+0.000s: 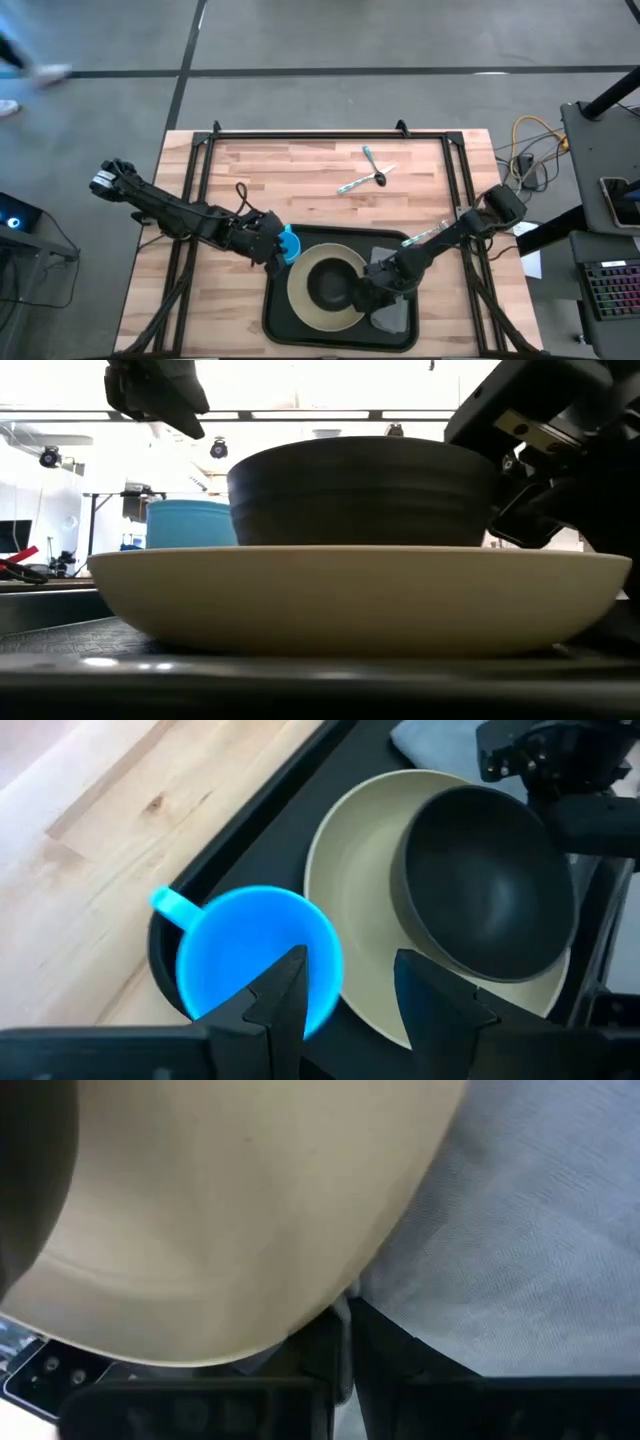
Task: Set up tray
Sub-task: Put the gray napkin to the right side of the brown plate on the black serving tray, then put the white knife on the gray napkin on the black serving tray
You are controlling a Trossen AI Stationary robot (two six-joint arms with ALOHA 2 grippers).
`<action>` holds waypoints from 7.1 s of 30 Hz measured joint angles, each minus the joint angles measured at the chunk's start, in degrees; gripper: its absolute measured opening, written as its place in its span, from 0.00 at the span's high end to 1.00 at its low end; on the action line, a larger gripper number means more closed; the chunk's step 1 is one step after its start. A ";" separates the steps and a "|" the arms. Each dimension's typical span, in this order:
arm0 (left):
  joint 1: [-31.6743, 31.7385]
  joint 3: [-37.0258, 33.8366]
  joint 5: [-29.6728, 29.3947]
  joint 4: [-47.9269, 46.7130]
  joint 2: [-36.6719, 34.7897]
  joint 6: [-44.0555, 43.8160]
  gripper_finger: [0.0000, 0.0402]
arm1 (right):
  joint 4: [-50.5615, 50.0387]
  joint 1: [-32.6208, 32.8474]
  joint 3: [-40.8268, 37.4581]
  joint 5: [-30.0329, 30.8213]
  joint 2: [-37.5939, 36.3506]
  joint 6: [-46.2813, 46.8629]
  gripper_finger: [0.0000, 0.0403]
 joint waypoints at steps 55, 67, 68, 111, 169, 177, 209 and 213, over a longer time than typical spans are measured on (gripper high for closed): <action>-1.08 -0.74 0.53 0.22 -0.02 -3.98 0.67 | -60.05 -22.80 7.20 13.59 -11.17 -83.68 0.63; -0.56 -0.83 -0.67 0.22 -0.02 -4.66 0.67 | -60.00 -23.18 4.40 20.16 -20.01 -85.08 0.65; -0.42 -0.83 -0.70 0.23 -0.02 -4.92 0.67 | -59.75 -24.56 4.34 18.52 -20.26 -80.84 0.65; 1.63 -0.83 -0.96 1.95 -0.02 -9.64 0.67 | -45.31 -50.44 34.17 19.12 14.50 -139.20 0.62; 1.63 -1.33 -0.98 2.13 0.07 -9.66 0.67 | -50.68 -43.88 33.79 21.26 2.60 -135.67 0.96; 1.63 -1.33 -0.97 2.45 0.07 -8.72 0.67 | -53.05 -31.45 32.68 30.05 -2.28 -146.24 0.95; 1.63 -1.33 -0.96 7.62 0.09 -9.44 0.67 | -50.55 16.85 18.57 16.25 -0.42 -137.88 0.94; 1.63 -1.33 -0.98 9.00 0.09 -11.52 0.67 | -47.46 17.97 16.51 18.17 -0.44 -141.10 0.94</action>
